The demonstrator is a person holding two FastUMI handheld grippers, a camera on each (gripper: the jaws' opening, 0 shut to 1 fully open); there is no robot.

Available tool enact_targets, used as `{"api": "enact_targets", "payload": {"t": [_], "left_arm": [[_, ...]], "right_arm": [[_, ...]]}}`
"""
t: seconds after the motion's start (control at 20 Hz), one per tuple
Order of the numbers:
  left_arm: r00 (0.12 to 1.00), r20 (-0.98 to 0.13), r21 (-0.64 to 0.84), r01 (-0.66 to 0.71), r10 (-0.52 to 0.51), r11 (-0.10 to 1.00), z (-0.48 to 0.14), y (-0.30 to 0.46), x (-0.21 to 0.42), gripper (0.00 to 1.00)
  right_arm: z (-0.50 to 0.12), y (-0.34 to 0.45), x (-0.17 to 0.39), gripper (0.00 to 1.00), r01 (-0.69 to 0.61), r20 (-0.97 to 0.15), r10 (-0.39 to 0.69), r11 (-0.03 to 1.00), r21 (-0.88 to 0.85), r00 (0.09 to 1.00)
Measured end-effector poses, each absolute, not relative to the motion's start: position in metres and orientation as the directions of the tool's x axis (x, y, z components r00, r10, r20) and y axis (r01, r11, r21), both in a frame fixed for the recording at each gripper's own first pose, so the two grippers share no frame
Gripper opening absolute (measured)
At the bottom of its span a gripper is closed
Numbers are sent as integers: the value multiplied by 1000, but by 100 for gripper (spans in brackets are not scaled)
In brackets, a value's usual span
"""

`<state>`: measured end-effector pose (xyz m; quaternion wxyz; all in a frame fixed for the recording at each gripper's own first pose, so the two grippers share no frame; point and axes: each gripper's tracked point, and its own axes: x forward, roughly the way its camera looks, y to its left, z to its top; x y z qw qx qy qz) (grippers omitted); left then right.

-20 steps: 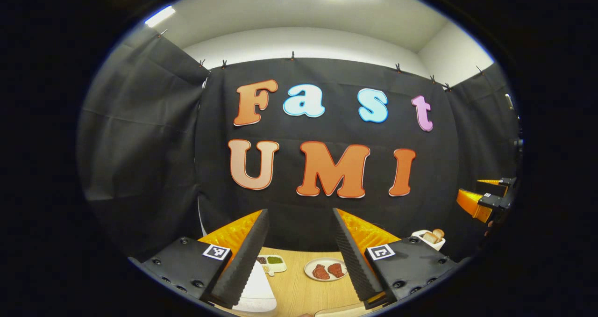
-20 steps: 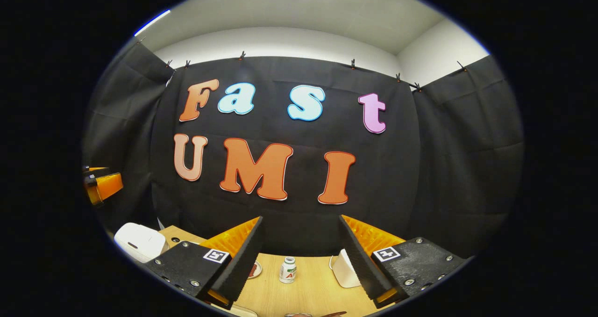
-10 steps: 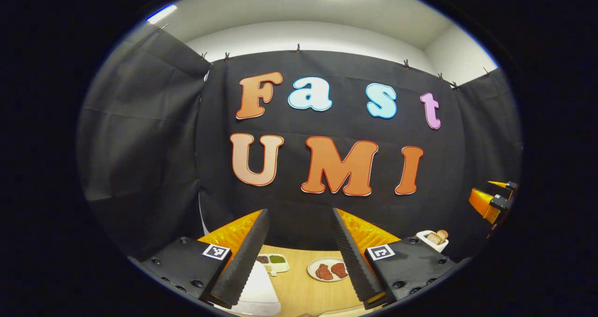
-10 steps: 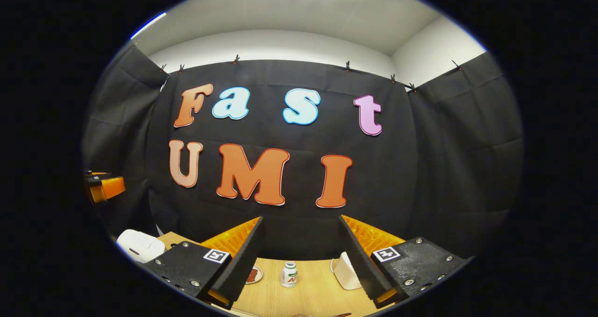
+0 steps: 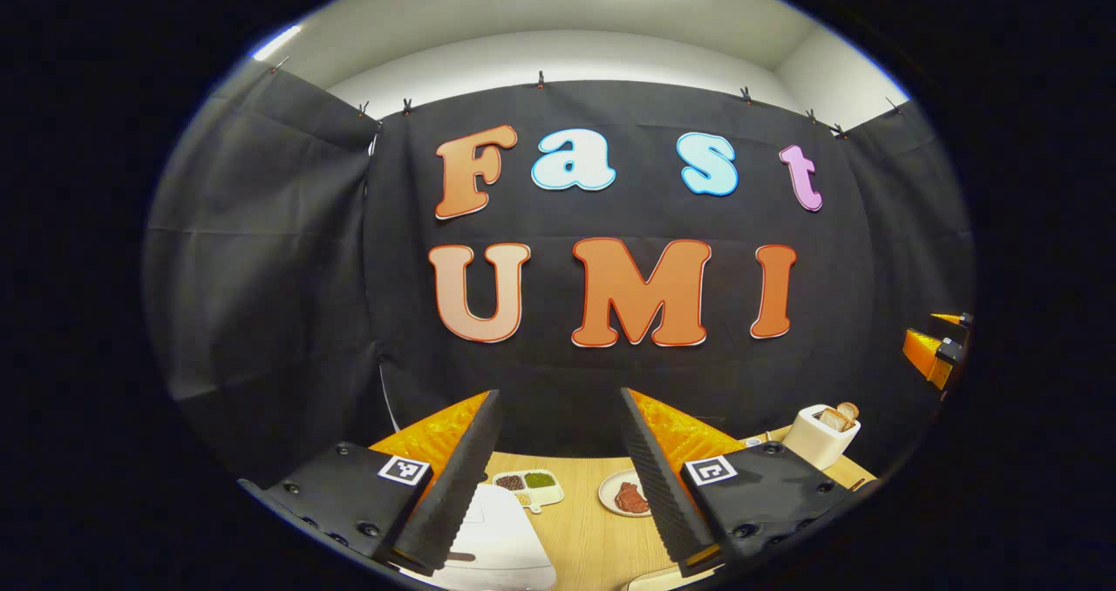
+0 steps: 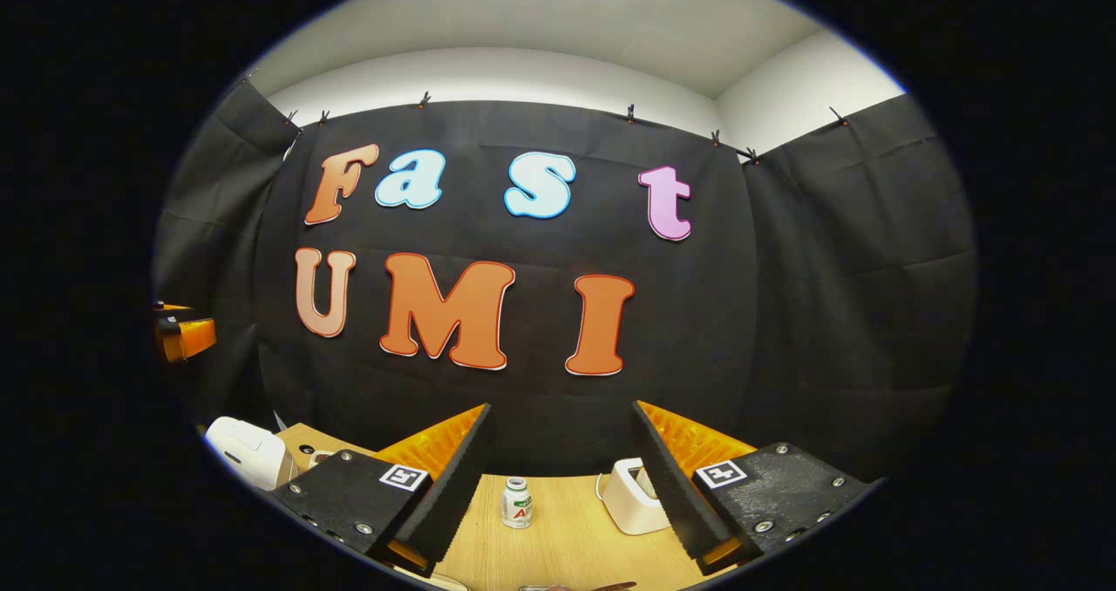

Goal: Close the left gripper, press the button to open the rice cooker; take a wooden spoon from the chopstick holder with the right hand, scoop a spoonful of rice and pour it into the rice cooker, then put the wooden spoon back into the chopstick holder.

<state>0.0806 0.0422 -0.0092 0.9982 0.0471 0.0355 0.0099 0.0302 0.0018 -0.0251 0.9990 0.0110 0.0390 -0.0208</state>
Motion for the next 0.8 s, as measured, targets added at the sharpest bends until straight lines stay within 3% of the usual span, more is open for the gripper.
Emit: {"api": "enact_targets", "payload": {"t": [0.05, 0.2, 0.25, 0.3, 0.35, 0.55, 0.8], "left_arm": [[995, -81, 101, -45, 53, 994, -15, 51, 79, 88], [989, -115, 95, -81, 92, 992, -26, 66, 78, 29], [984, -128, 97, -109, 121, 989, -32, 73, 76, 24], [979, -141, 91, -136, 148, 987, -33, 80, 77, 12], [975, -157, 82, -144, 155, 986, -40, 86, 78, 6], [944, -306, 44, -114, 122, 992, -83, 92, 82, 6], [842, -532, -53, -139, 89, 989, -146, 111, 80, 6]], "right_arm": [[-30, 2, 29, 96, 44, -87, -42, 999, 22, 995], [-40, 0, 27, 96, 50, -103, -49, 999, 8, 993], [-42, 1, 26, 99, 47, -108, -46, 999, 6, 993], [-45, 2, 26, 96, 47, -114, -46, 999, 7, 992], [-47, 2, 26, 96, 46, -117, -45, 999, 8, 992], [-56, -1, 23, 96, 49, -126, -48, 999, 1, 991], [-69, -7, 15, 96, 55, -158, -57, 998, -17, 986]]}}
